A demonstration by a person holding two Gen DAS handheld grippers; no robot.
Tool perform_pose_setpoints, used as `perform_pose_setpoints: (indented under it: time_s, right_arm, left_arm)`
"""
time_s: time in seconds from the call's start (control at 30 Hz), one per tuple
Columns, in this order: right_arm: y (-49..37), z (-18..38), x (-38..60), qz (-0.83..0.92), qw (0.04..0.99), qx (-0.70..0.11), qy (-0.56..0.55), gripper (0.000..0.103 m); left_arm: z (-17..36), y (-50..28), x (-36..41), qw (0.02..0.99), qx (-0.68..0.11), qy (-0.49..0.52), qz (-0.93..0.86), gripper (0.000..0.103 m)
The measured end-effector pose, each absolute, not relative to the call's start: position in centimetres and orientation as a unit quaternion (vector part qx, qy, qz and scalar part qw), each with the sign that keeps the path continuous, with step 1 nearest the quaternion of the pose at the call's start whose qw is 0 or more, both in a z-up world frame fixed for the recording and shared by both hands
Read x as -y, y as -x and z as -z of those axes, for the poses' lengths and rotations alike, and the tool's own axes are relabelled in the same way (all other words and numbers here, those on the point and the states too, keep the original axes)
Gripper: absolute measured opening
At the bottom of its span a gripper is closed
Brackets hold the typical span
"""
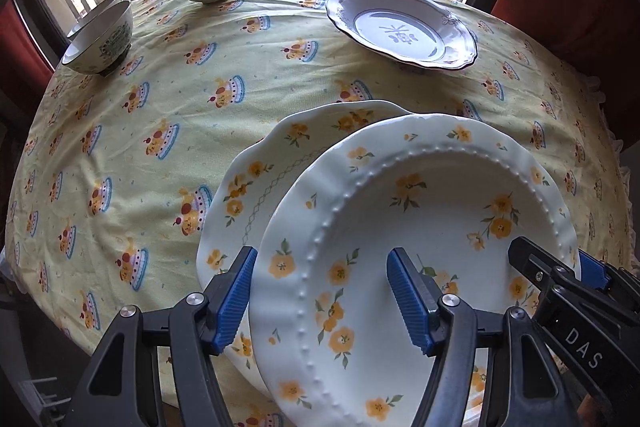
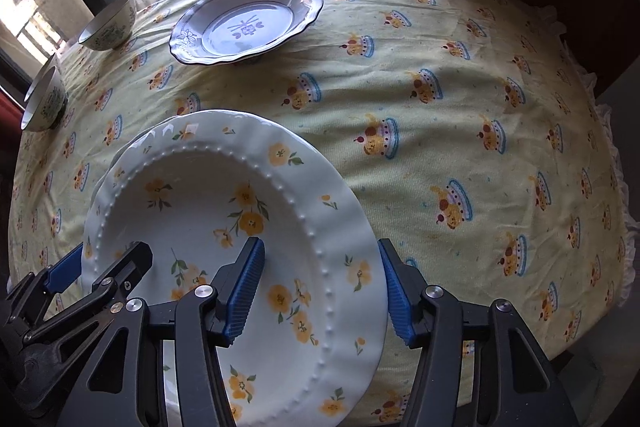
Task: Organize plates and bowls
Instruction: 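Lift the beaded-rim plate with the left tool over the flower plate, then lower the beaded plate onto the flower plate and open left tool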
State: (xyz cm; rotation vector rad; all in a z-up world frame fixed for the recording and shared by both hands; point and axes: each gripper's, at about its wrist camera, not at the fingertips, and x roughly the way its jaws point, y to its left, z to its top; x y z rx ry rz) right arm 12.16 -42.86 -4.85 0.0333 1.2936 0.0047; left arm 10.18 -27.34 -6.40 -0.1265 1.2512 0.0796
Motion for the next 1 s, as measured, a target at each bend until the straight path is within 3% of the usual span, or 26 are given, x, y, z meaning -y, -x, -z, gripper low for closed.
perform_pose_setpoints:
  time_s: [0.67,0.83,1.0]
  right_arm:
    - [-14.7,6.7,41.4,-0.025,0.788,-0.614,0.025,0.058]
    - [-15.0,7.2,41.6,-0.025,0.79,-0.613,0.011,0.058]
    - [-14.9,7.1,41.5,-0.03,0.788,-0.616,-0.003,0.058]
  left_arm:
    - [8.5,-11.3,27.2,0.799,-0.591,0.063,-0.09,0.069]
    - [8.5,-12.0,27.3,0.793,-0.6,0.057,-0.084,0.075]
    - [8.0,-12.3,28.2,0.792,-0.603,-0.01,-0.098,0.076]
